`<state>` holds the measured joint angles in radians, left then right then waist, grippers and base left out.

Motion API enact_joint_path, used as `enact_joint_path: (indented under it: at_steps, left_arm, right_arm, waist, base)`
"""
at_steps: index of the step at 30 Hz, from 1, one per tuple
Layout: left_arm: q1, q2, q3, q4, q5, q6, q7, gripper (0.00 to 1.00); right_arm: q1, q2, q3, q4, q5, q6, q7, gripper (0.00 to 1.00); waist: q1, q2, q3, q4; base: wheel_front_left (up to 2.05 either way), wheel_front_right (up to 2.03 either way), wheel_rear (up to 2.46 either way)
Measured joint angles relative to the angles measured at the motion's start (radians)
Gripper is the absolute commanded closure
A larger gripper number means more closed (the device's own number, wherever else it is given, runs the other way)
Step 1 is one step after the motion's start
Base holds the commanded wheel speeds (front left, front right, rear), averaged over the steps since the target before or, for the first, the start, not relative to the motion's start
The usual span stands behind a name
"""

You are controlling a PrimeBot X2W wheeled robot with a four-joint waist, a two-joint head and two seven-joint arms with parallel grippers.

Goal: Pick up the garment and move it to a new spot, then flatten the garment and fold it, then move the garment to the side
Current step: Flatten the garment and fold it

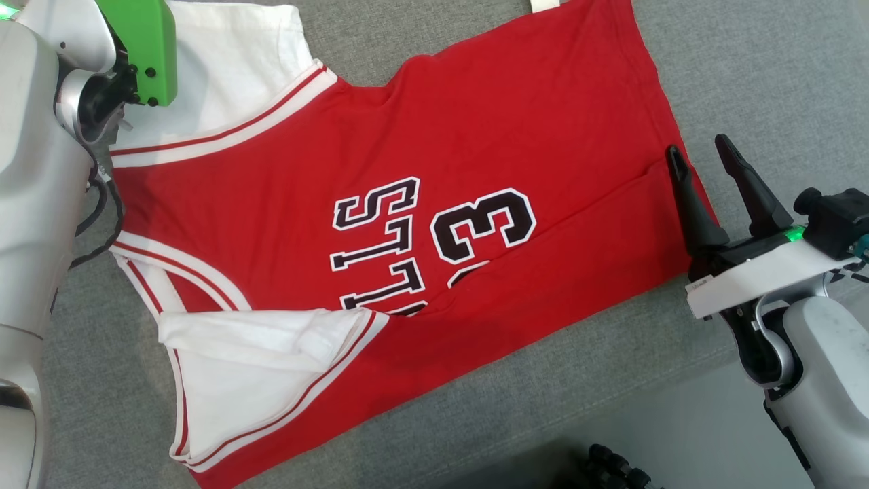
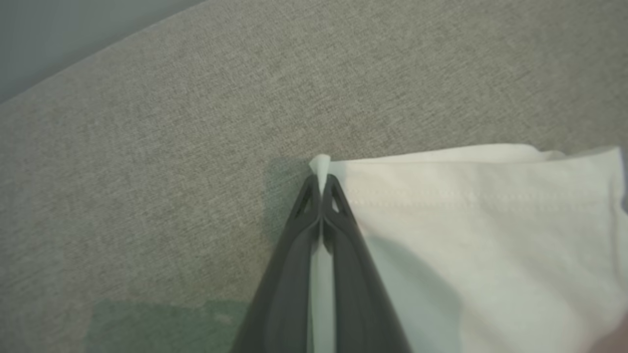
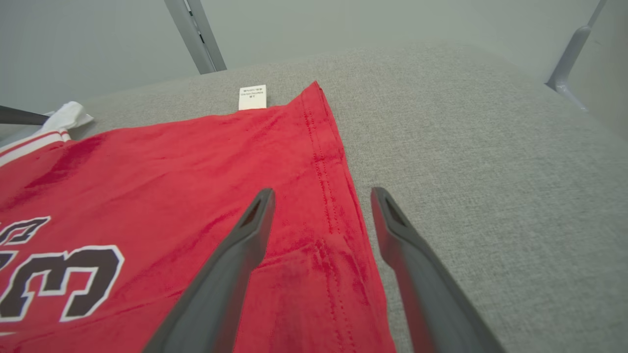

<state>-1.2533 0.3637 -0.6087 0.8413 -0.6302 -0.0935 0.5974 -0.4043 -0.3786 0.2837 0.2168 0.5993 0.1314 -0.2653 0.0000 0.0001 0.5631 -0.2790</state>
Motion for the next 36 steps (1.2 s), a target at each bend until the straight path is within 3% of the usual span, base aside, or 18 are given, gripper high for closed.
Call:
enact_joint_path:
  at_steps: [6,11,14,23,33,36]
  left_arm:
    - [-0.011,-0.005,-0.002,0.014,-0.001,-0.009,-0.055,1.00]
    - [-0.016,-0.027,0.006,0.021,-0.021,-0.016,-0.092,1.00]
    - [-0.017,-0.032,0.003,0.022,-0.031,-0.021,-0.098,1.00]
    - [-0.019,-0.039,-0.020,0.012,-0.046,-0.030,-0.116,1.00]
    - [-0.030,-0.034,-0.045,-0.005,-0.059,-0.034,-0.123,1.00]
    - [-0.032,-0.034,-0.051,-0.009,-0.062,-0.034,-0.123,1.00]
  right_arm:
    - [-0.075,-0.014,0.032,0.030,0.023,0.000,0.000,0.00]
    - [-0.221,-0.062,0.105,0.185,0.005,0.000,0.034,0.00]
    - [-0.304,-0.059,0.104,0.251,-0.006,0.000,0.076,0.00]
    - [-0.597,0.039,0.129,0.507,-0.029,0.000,0.368,0.00]
    - [-0.760,0.119,0.096,0.746,-0.117,0.000,0.492,0.00]
    - [-0.792,0.133,0.091,0.789,-0.138,0.000,0.502,0.17]
  waist:
    - [0.0000,-0.0001,0.002,0.012]
    - [0.0000,0.0000,-0.009,0.026]
    - [0.0000,0.0000,-0.012,0.033]
    - [0.0000,0.0000,-0.017,0.067]
    - [0.0000,0.0000,-0.013,0.092]
    - [0.0001,0.0000,-0.011,0.096]
  base:
    - [0.00,0.00,0.00]
    - [0.00,0.00,0.00]
    - [0.00,0.00,0.00]
    - [0.00,0.00,0.00]
    - [0.00,0.00,0.00]
    - [0.00,0.00,0.00]
